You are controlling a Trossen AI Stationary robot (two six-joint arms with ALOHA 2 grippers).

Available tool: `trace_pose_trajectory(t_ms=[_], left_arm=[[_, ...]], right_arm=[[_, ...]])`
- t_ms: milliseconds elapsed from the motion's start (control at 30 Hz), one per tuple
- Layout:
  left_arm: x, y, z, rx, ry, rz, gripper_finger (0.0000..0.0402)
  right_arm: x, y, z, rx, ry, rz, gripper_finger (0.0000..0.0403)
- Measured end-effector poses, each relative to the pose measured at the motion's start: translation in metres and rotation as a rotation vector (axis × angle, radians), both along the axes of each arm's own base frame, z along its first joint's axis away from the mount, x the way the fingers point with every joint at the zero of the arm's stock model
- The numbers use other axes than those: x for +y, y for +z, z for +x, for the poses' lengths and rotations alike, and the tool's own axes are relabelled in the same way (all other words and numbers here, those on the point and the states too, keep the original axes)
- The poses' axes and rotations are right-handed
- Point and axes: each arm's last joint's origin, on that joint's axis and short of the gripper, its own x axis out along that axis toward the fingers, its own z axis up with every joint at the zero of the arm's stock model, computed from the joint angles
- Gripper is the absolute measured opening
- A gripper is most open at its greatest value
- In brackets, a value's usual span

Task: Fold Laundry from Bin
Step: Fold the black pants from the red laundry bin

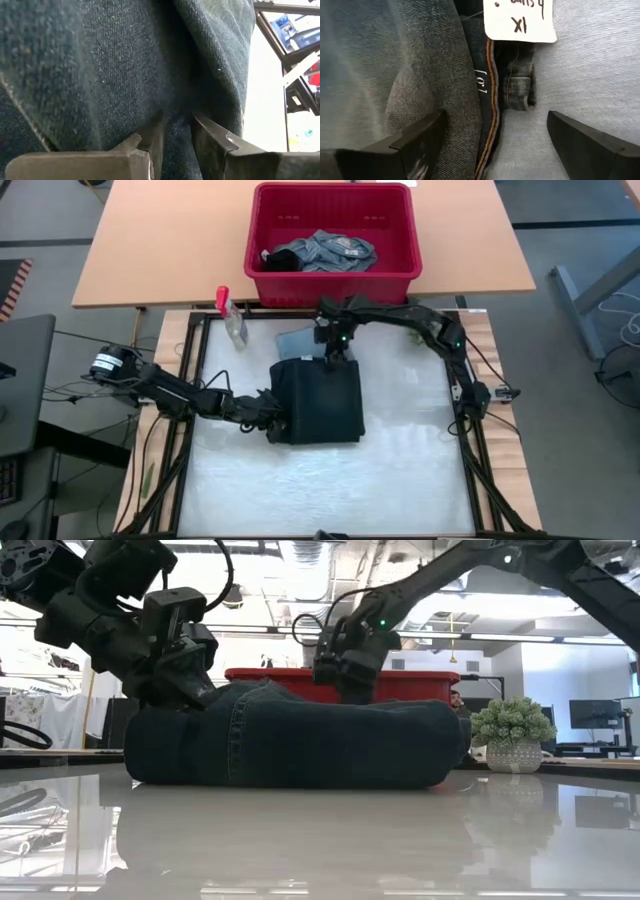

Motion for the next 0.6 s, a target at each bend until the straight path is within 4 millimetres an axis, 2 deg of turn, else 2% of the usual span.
trace_pose_trajectory(t_ms=[133, 267, 333, 500, 600], left_arm=[[0.000, 0.000, 0.000, -0.002, 0.017, 0.000, 0.0086], [0.000, 0.000, 0.000, 0.000, 0.017, -0.001, 0.0086], [0.000, 0.000, 0.000, 0.002, 0.016, 0.001, 0.0086], [0.000, -0.001, -0.001, 0.010, 0.002, 0.022, 0.0086], [0.000, -0.001, -0.001, 0.017, -0.019, 0.042, 0.0086]], right_arm=[[0.001, -0.008, 0.002, 0.042, 0.016, -0.059, 0.0371], [0.000, 0.000, -0.001, 0.036, 0.010, -0.074, 0.0363], [0.000, 0.012, -0.005, 0.016, 0.005, -0.096, 0.0360], [-0.004, 0.061, -0.021, -0.083, -0.066, -0.169, 0.0357], [0.002, 0.084, -0.025, -0.141, -0.107, -0.171, 0.0357]])
